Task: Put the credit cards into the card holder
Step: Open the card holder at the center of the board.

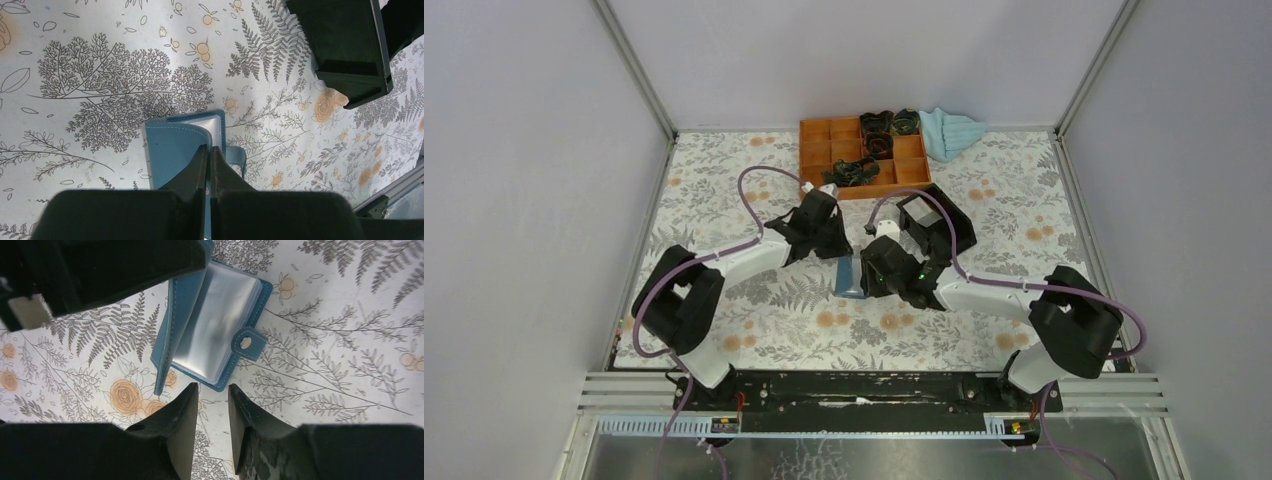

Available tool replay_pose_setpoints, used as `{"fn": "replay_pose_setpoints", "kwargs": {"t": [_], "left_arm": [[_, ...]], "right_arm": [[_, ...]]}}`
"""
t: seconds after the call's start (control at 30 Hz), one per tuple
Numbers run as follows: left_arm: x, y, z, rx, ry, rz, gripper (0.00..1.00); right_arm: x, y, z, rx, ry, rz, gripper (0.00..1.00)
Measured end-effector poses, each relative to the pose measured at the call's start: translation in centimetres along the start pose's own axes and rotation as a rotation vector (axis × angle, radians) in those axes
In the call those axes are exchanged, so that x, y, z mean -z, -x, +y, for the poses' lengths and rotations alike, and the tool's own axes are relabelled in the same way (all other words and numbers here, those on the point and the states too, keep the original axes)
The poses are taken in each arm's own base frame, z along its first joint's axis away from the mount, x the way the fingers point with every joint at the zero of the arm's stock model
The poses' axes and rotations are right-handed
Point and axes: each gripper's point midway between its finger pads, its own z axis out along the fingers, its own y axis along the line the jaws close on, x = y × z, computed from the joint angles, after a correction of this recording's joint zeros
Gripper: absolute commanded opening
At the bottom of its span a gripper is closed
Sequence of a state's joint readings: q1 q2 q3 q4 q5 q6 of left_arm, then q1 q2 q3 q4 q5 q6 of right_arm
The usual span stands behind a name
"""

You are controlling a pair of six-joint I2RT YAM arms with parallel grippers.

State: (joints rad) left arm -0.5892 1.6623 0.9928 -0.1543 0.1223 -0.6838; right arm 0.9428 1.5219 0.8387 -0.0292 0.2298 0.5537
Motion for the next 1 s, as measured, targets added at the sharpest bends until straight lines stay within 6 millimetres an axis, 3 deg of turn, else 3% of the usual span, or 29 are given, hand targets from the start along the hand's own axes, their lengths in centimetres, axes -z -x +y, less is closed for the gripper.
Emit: {"fn": "replay_pose_setpoints", "kwargs": {"t": [0.37, 1.0], "left_arm": [[0.4, -0.4, 0.0, 0.020, -0.015, -0.009, 0.00], [0.8, -0.4, -0.1, 0.018, -0.031, -0.022, 0.00]], "right_arm": [[-1.7, -1.0, 1.1, -0.083, 0.032, 0.028, 0.39], [-3.2, -2.9, 0.7, -0.141, 0.013, 0.072, 0.39]]}}
